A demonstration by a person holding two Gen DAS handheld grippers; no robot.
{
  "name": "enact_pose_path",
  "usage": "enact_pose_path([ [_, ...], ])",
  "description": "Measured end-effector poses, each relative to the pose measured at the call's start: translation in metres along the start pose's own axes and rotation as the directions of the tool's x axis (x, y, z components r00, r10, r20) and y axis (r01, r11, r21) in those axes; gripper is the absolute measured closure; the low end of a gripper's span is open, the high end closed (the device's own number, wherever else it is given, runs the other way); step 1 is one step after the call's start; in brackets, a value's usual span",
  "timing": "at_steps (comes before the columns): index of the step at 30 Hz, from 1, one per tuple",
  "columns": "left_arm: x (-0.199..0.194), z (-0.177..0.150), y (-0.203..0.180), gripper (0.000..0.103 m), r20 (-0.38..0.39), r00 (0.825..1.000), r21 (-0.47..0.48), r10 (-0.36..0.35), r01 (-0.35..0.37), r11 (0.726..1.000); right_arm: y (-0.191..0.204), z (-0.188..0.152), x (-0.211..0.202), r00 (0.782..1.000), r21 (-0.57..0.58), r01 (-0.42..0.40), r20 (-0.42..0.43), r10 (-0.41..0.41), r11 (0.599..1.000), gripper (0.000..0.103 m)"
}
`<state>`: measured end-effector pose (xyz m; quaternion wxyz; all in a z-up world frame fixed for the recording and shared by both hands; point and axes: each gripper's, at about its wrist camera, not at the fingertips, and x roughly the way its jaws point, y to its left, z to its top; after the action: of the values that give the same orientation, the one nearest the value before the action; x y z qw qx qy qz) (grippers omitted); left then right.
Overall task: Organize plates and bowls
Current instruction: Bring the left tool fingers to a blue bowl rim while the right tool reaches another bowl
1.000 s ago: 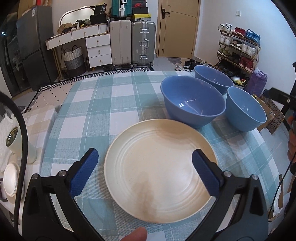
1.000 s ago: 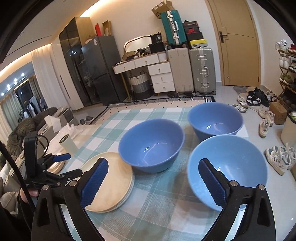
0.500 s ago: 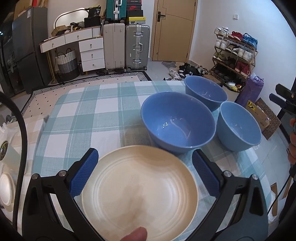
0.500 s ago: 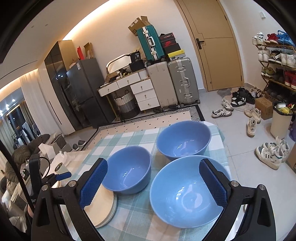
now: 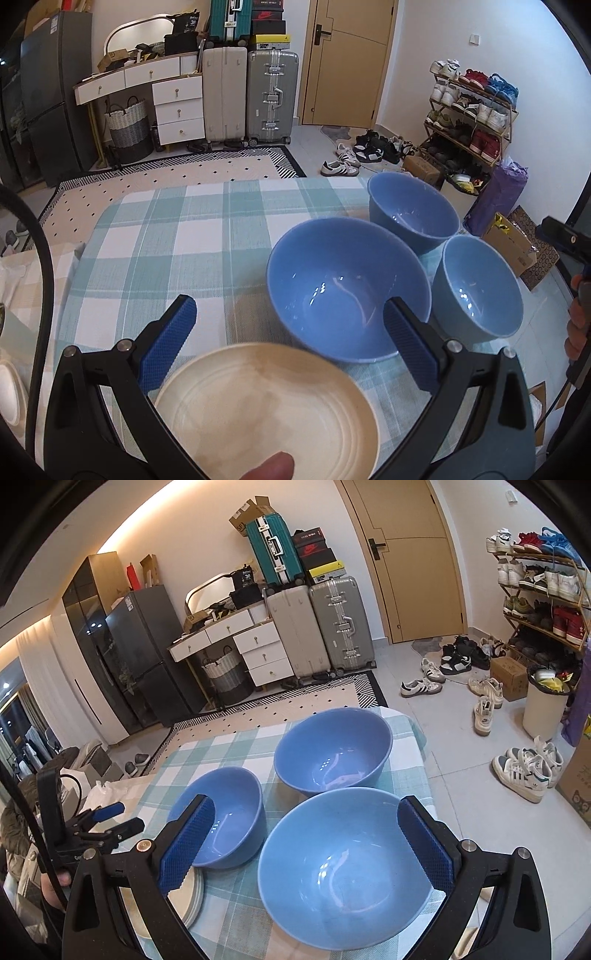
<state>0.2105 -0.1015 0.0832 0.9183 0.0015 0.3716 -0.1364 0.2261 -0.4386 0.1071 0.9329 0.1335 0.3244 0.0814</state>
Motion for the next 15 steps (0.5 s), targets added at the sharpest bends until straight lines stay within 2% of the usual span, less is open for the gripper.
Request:
enact_pose_path([
  [15,0.049,0.079,-0.042,0.002,0.000,0.999,0.043,-0.047,0.047,0.998,-0.010,0.026,0.030,0.998,0.006,0.053,-0.022,-0.053,0.999,0.002],
])
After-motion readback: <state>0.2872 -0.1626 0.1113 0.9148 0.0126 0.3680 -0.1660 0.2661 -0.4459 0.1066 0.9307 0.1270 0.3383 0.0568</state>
